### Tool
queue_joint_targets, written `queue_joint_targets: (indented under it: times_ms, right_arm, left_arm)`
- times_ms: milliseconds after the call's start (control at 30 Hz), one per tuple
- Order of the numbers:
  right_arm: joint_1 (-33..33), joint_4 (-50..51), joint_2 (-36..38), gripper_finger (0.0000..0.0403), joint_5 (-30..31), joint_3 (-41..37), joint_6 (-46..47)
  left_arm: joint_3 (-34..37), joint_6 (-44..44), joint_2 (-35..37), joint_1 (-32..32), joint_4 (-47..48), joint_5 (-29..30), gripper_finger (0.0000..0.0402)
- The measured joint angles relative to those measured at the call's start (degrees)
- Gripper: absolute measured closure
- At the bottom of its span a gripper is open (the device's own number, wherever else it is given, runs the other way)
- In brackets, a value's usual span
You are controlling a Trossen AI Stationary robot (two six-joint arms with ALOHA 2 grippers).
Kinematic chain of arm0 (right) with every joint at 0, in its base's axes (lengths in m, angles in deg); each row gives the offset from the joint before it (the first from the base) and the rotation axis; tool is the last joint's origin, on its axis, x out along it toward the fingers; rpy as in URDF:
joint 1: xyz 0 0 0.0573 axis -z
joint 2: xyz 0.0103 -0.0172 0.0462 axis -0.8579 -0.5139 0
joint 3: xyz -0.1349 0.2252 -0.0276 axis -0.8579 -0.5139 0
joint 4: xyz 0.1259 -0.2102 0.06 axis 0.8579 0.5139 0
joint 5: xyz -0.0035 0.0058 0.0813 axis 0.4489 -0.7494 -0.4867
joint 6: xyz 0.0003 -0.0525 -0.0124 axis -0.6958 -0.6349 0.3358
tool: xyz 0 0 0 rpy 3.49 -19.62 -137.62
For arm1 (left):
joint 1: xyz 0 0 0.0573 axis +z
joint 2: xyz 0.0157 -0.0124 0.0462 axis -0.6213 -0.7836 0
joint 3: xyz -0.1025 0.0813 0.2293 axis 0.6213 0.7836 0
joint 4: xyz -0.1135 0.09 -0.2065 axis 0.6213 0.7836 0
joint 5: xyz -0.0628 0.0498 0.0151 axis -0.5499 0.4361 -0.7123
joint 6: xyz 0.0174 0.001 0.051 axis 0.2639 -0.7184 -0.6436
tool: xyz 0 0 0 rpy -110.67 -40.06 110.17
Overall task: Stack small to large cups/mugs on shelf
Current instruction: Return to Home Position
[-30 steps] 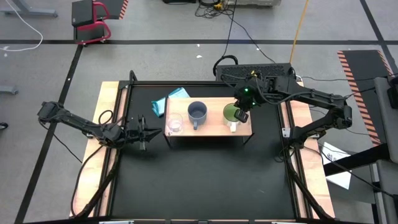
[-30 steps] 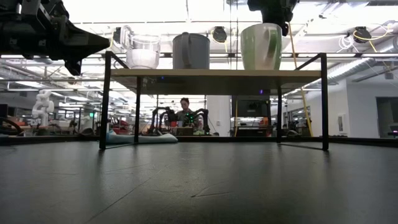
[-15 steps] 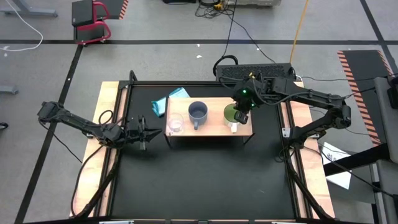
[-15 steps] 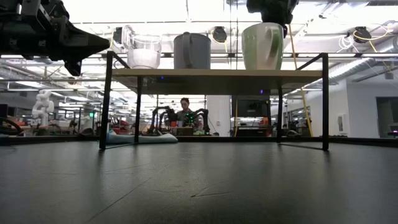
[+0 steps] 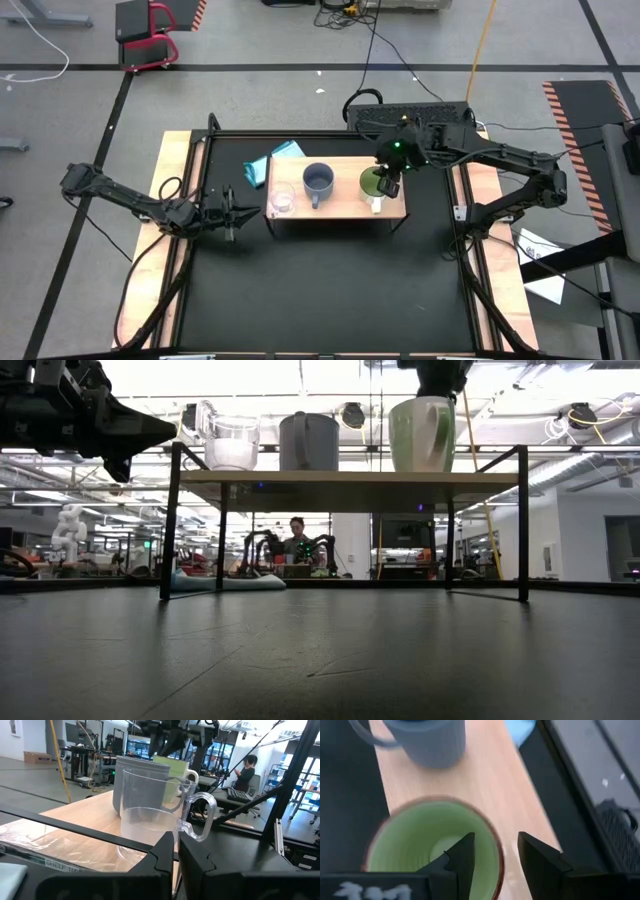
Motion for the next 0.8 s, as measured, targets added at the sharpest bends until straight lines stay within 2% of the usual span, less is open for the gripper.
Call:
queue_joint_targets:
  times_ms: [367, 567, 800]
  right_arm:
    - [-0.6, -0.8, 8.2, 0.0257, 0.0, 0.1, -1.9]
    - [-4.4, -1.2, 14.5, 0.0257, 0.0, -1.7, -0.8]
    - [-9.1, -4.2, 22.9, 0.0291, 0.3, -7.8, 0.2]
  left_arm:
    - [0.0, -0.1, 0.0, 0.0, -0.1, 0.0, 0.0376]
    - [0.0, -0.1, 0.0, 0.0, -1.5, -0.5, 0.0376]
    - [0.0, -0.1, 0.0, 0.0, -1.4, -1.8, 0.0376]
